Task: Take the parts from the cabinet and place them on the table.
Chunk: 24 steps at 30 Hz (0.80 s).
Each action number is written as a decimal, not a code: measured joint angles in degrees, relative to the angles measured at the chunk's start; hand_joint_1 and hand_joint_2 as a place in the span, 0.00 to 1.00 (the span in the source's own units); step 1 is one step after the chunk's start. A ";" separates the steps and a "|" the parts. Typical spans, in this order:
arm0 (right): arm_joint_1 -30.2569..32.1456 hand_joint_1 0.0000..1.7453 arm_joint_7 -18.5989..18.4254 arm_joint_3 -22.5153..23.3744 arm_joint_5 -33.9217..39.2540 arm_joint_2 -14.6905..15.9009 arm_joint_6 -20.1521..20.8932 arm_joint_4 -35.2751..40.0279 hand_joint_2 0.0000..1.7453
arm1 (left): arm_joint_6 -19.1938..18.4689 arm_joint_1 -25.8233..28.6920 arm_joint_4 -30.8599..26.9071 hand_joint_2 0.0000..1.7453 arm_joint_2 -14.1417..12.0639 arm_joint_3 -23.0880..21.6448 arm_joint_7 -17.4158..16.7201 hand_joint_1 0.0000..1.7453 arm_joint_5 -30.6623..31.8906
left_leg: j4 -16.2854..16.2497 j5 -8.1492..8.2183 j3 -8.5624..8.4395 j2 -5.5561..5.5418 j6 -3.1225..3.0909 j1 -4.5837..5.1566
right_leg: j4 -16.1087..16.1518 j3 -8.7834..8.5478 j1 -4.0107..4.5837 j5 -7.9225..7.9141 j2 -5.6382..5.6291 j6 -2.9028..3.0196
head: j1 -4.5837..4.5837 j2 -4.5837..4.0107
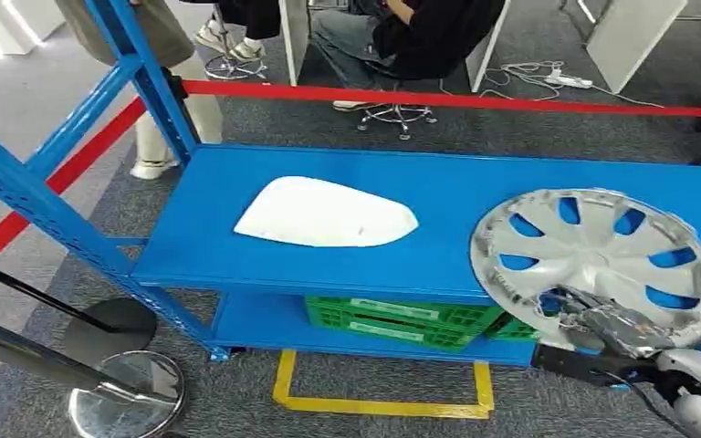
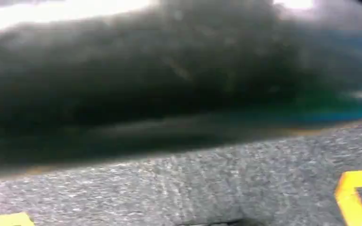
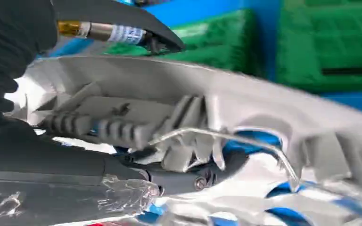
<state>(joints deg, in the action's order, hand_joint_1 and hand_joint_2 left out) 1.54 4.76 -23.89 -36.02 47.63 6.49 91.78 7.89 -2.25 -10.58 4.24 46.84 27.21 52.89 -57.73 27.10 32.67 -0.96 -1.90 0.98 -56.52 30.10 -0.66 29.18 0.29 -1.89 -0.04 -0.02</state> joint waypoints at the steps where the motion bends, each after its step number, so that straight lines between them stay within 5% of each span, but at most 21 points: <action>1: 0.71 0.45 -0.11 0.67 -0.13 0.39 0.63 0.71 1.00 | -0.17 -0.19 -0.26 0.00 0.39 0.15 0.13 0.00 -0.02 | 0.00 0.03 -0.02 0.11 -0.05 0.02 | 0.01 0.01 -0.01 -0.01 -0.05 0.00 | 0.13 0.00; 3: 1.61 0.61 -0.13 1.37 -0.33 0.76 0.83 1.55 1.00 | -0.28 -0.34 -0.70 0.00 0.68 0.42 0.31 0.00 -0.04 | 0.00 0.03 -0.06 0.12 -0.05 0.03 | 0.01 0.02 -0.02 -0.02 -0.06 -0.01 | 0.07 0.00; 7: 1.54 0.68 0.35 2.03 -2.08 1.44 2.36 2.49 1.00 | -0.30 -0.35 -1.18 0.00 1.11 1.29 0.33 0.00 -0.66 | 0.00 -0.01 -0.13 0.15 -0.05 0.01 | 0.00 0.01 0.00 -0.08 -0.09 -0.01 | 0.07 0.00; 10: -0.04 0.82 0.85 1.79 -2.64 2.49 4.85 2.86 1.00 | -0.20 -0.39 -1.20 0.00 1.11 1.77 0.35 0.00 -1.12 | 0.00 -0.04 -0.14 0.16 -0.03 0.00 | -0.03 0.00 0.00 -0.11 -0.11 0.01 | 0.07 0.00; 16: -4.15 0.80 2.43 -0.20 0.96 6.64 11.71 3.73 1.00 | -0.09 -0.42 -1.20 0.00 0.57 3.12 0.35 0.00 -1.79 | 0.00 -0.06 -0.11 0.16 -0.05 0.00 | -0.05 -0.02 0.00 -0.13 -0.08 0.00 | 0.05 0.00; 24: -7.82 0.78 2.65 -3.56 4.33 10.66 13.40 5.64 1.00 | -0.22 -0.37 -1.20 0.00 -0.68 4.41 0.35 0.00 -2.36 | 0.00 -0.06 -0.07 0.17 -0.05 0.02 | -0.06 0.05 -0.01 -0.13 -0.09 -0.01 | 0.07 0.00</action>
<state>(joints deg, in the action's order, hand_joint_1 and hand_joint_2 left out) -6.28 7.41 -27.45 -31.69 58.29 19.89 97.42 7.67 -2.62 -11.78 3.57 51.25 27.56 50.53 -57.73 27.04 32.60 -0.79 -1.95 1.00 -56.57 30.15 -0.67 29.06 0.20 -1.90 0.02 -0.02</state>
